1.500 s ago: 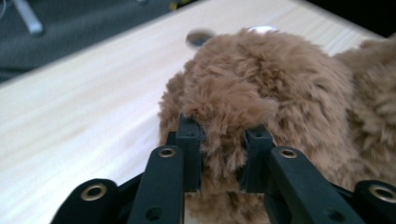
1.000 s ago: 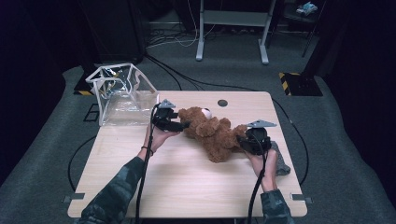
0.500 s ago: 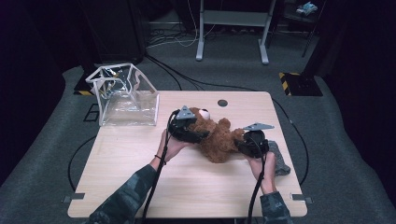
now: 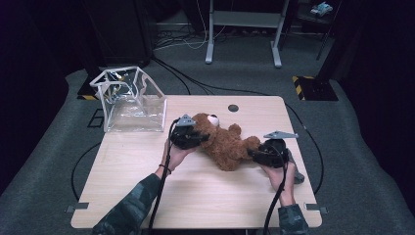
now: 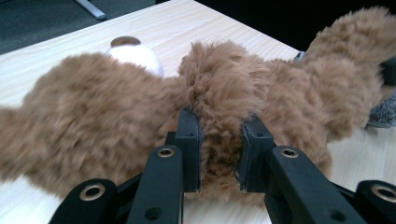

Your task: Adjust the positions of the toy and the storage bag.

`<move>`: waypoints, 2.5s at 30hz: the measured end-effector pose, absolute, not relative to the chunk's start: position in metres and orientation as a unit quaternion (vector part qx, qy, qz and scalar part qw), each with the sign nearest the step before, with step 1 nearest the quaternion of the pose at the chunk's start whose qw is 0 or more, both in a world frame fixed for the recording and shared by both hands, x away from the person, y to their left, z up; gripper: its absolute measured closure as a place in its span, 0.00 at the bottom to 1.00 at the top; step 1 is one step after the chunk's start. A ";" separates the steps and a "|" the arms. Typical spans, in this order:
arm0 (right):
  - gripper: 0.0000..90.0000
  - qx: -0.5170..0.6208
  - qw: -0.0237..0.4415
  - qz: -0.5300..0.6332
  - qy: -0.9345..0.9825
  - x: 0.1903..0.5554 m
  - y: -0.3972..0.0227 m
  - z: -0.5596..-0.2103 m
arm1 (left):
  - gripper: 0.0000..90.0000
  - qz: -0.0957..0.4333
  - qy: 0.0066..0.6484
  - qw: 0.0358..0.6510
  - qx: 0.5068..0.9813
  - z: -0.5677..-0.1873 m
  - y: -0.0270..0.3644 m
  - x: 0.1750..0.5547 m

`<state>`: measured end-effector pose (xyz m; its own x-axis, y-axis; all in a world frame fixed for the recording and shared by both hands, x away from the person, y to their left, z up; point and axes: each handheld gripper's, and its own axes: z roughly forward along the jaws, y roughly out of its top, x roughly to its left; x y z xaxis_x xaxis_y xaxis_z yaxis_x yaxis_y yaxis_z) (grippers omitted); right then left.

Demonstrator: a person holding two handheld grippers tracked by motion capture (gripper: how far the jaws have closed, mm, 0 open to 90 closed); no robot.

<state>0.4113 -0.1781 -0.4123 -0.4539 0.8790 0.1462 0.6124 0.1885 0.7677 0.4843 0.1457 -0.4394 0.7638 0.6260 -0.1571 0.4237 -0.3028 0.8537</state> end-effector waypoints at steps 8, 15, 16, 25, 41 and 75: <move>0.29 0.537 0.180 0.407 0.717 0.419 -0.206 -0.414 | 0.82 0.090 0.341 0.500 0.791 -0.454 0.167 0.479; 0.23 0.537 0.155 0.367 0.743 0.435 -0.205 -0.432 | 0.82 0.086 0.352 0.498 0.788 -0.465 0.181 0.473; 0.21 0.533 0.151 0.359 0.751 0.437 -0.201 -0.436 | 0.82 0.086 0.354 0.500 0.786 -0.466 0.183 0.471; 0.19 0.529 0.111 0.326 0.776 0.461 -0.180 -0.462 | 0.82 0.096 0.358 0.494 0.786 -0.474 0.189 0.464; 0.78 0.511 0.086 0.308 0.798 0.470 -0.168 -0.472 | 0.85 0.118 0.365 0.491 0.782 -0.477 0.185 0.463; 0.92 0.465 0.288 0.355 0.758 0.430 -0.157 -0.377 | 0.88 0.178 0.297 0.502 0.792 -0.409 0.181 0.499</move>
<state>0.4297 -0.1571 -0.3771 -0.4027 0.9092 -0.1062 0.5003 0.3158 0.8062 0.4989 0.1813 -0.4093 0.7601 0.6496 -0.0153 0.2912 -0.3196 0.9017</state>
